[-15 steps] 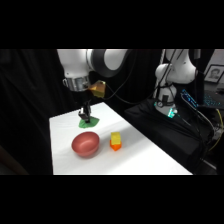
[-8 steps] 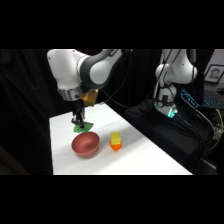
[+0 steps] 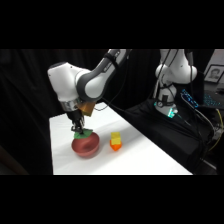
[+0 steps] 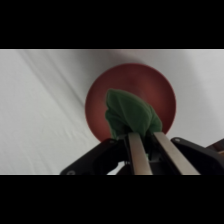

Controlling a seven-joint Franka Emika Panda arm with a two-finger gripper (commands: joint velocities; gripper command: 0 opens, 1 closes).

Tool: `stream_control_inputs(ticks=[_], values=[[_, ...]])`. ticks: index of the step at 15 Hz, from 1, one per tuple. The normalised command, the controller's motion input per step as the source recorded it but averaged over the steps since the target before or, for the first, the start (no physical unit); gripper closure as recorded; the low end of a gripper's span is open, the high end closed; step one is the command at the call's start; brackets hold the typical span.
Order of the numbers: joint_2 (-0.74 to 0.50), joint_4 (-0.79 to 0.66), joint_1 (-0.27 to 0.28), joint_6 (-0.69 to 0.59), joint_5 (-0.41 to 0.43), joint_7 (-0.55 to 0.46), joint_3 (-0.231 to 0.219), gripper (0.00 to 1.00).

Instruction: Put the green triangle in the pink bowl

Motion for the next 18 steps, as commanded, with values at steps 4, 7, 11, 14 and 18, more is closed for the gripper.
stream_control_inputs(ticks=[4, 7, 11, 14, 18], values=[[0.15, 0.15, 0.003, 0.10, 0.115, -0.11, -0.041, 0.96], [0.14, 0.13, 0.003, 0.09, 0.117, -0.12, -0.043, 0.96], [0.13, 0.13, 0.010, 0.09, 0.120, -0.12, -0.040, 0.96], [0.13, 0.15, 0.002, 0.08, 0.137, -0.14, -0.028, 0.95], [0.14, 0.19, -0.012, 0.07, 0.143, -0.16, -0.023, 0.43]])
